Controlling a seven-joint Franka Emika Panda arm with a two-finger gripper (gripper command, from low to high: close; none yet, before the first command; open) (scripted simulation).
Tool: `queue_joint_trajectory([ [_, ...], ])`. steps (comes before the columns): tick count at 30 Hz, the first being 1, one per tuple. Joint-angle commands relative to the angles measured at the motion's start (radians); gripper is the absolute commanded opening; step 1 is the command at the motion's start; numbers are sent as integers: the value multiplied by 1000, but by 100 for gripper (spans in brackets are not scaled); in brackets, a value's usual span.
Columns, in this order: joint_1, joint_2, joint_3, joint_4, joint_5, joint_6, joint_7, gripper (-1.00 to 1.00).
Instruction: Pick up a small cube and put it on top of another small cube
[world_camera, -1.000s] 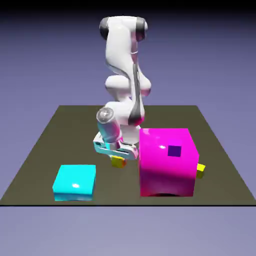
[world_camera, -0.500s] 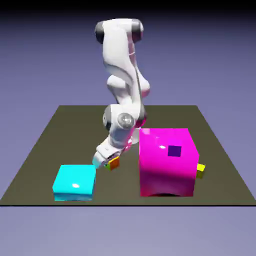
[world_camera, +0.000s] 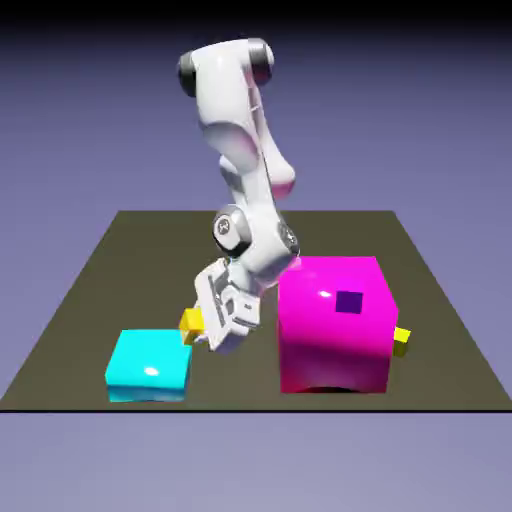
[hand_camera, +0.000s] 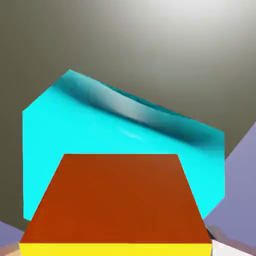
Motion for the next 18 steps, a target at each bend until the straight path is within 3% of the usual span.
queue_joint_trajectory([
  [1,-5,9,36,11,-39,-1,-36,-100],
  [8,-39,72,290,87,-304,-17,-290,-100],
  [13,131,111,427,128,-256,35,-208,-100],
  [18,298,122,409,148,-92,54,6,-100],
])
